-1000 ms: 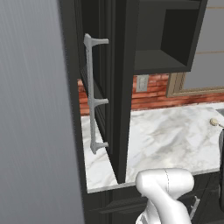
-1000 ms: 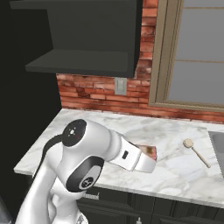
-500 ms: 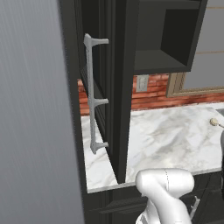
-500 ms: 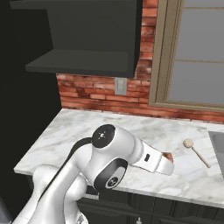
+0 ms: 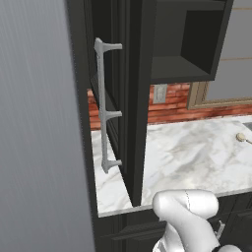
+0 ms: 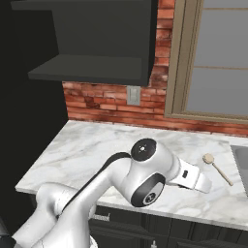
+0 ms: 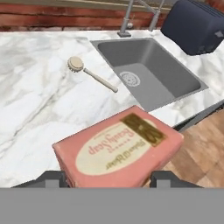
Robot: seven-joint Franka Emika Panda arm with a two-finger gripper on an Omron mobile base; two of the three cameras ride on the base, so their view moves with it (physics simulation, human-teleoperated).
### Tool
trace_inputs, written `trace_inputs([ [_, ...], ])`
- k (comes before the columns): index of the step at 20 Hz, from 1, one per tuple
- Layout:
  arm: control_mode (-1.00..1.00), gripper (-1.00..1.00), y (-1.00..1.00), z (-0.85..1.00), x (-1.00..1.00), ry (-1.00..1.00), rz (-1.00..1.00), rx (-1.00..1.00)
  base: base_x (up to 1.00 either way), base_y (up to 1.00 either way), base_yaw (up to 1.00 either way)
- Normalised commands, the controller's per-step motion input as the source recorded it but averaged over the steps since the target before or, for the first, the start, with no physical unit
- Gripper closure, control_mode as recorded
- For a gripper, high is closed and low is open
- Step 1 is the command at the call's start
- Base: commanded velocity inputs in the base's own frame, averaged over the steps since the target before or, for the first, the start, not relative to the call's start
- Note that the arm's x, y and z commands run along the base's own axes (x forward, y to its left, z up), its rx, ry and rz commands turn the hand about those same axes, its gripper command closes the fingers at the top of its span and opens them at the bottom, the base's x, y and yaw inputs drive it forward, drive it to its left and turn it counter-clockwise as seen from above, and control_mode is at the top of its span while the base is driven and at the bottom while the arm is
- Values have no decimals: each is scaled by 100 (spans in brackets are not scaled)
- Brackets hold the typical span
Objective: Locate and retrieve the bar soap and dish brush from the cabinet. Place them next to the sink.
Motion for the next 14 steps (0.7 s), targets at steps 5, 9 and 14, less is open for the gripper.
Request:
trace_inputs([
  [5, -100, 100, -44, -34, 32, 9, 6, 4, 0, 0, 0],
  [9, -100, 100, -37, -36, 38, 13, 7, 5, 0, 0, 0],
  [14, -100, 100, -38, -37, 38, 6, 12, 3, 0, 0, 0],
])
